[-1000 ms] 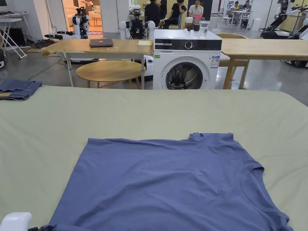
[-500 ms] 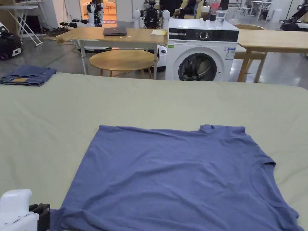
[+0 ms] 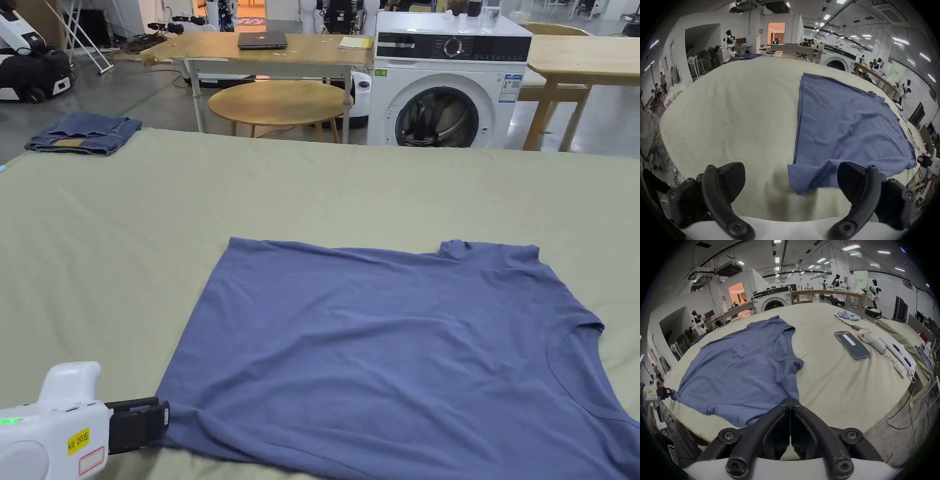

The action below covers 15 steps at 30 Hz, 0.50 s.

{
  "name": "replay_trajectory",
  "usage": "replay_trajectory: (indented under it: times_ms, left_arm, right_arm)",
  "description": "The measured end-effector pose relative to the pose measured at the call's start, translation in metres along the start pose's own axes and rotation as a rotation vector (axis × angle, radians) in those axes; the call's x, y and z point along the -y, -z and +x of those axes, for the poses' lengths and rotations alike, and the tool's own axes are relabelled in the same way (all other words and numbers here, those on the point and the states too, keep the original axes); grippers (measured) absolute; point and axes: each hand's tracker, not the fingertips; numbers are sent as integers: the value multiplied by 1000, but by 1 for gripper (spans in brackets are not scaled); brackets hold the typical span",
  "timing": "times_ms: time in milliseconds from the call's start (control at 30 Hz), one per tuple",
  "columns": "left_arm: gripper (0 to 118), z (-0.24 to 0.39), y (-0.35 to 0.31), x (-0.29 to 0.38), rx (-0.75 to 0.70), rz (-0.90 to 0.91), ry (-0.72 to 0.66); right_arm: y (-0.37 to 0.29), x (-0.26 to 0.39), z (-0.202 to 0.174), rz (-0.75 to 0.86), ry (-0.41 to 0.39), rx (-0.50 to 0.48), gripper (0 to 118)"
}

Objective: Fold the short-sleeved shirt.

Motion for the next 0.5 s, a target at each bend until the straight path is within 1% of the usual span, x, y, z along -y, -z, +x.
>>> replay_trajectory:
  times_ms: [33,67,133,200,267,300,367,433,500]
  left_arm:
    - [100,0,4,0,6,-12,0]
    - [78,0,8,-1,5,-23,9]
    - [21,3,9,0,5,-25,26]
    - [0,4,9,2,53,-31,19]
    - [0,7,7,4,61,-23,21]
    - [0,11,4,6,64,-31,29]
    - [0,12,2,8,55,-24,37]
    - [0,13,-2,9,59,-22,24]
    - [0,11,-3,9,70,-25,1]
  right_arm:
    - [1,0,1,-5,-1,0,0]
    - [2,-1,2,-8,-1,2,0]
    - [2,1,1,-15,-2,6,0]
    - [2,0,2,-21,0,3,0]
    - [1,1,3,-26,10,-13,0]
    - [-1,0,4,-24,12,-18,10]
    - [-2,-1,4,-31,23,-48,90]
    - [2,-2,6,-55,38,-64,109]
    - [4,1,4,-52,35,-77,118]
